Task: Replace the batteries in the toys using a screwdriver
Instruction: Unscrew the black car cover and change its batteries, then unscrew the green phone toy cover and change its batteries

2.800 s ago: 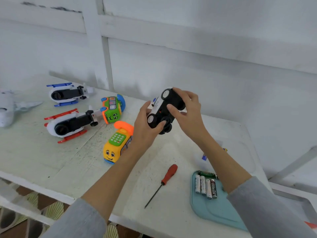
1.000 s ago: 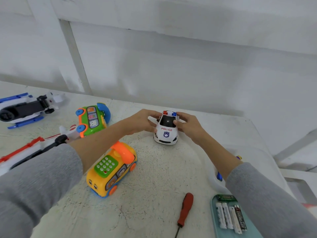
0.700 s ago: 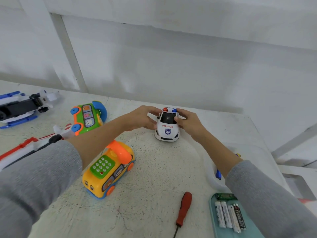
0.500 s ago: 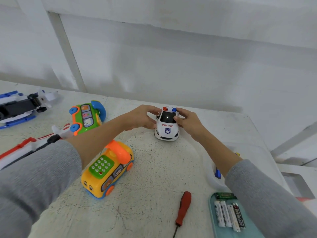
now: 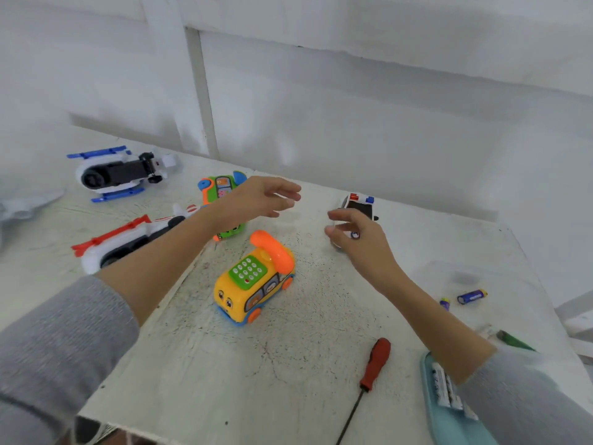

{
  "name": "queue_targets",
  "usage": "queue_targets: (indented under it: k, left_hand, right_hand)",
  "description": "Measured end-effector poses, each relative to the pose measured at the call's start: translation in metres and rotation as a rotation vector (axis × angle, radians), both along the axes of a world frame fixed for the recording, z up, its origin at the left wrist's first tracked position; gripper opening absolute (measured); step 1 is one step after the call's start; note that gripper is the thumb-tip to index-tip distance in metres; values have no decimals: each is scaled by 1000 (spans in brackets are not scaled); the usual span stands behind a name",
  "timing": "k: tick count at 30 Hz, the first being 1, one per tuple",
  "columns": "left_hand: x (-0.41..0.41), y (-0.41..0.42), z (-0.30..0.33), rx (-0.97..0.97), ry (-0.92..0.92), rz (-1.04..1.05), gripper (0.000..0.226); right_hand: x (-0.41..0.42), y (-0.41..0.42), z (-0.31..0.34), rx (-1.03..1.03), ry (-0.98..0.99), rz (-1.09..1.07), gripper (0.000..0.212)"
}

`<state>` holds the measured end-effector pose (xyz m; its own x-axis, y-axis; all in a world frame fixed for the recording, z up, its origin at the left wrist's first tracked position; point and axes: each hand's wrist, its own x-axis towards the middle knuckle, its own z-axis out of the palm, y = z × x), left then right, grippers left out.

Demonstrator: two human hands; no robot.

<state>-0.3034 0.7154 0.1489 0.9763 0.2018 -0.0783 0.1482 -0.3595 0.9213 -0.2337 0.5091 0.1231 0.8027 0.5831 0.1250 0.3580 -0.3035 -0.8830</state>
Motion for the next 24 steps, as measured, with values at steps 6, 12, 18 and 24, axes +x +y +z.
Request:
queue_targets:
  k: [6, 12, 18, 24]
  left_hand:
    - [-68, 1, -22, -128, 20, 84, 33]
    - [-94, -19, -50, -499, -8, 127, 40]
    - [-97, -35, -55, -502, -62, 162, 40]
    - [-99, -52, -58, -573, -93, 201, 49]
  right_hand:
    - [-56, 22, -22, -29, 46, 160, 50]
    - [-65, 32, -33, -17, 51, 170, 48]
    - [-57, 26, -28, 63, 175, 238, 36]
    - [-53, 23, -26, 83, 259, 254, 34]
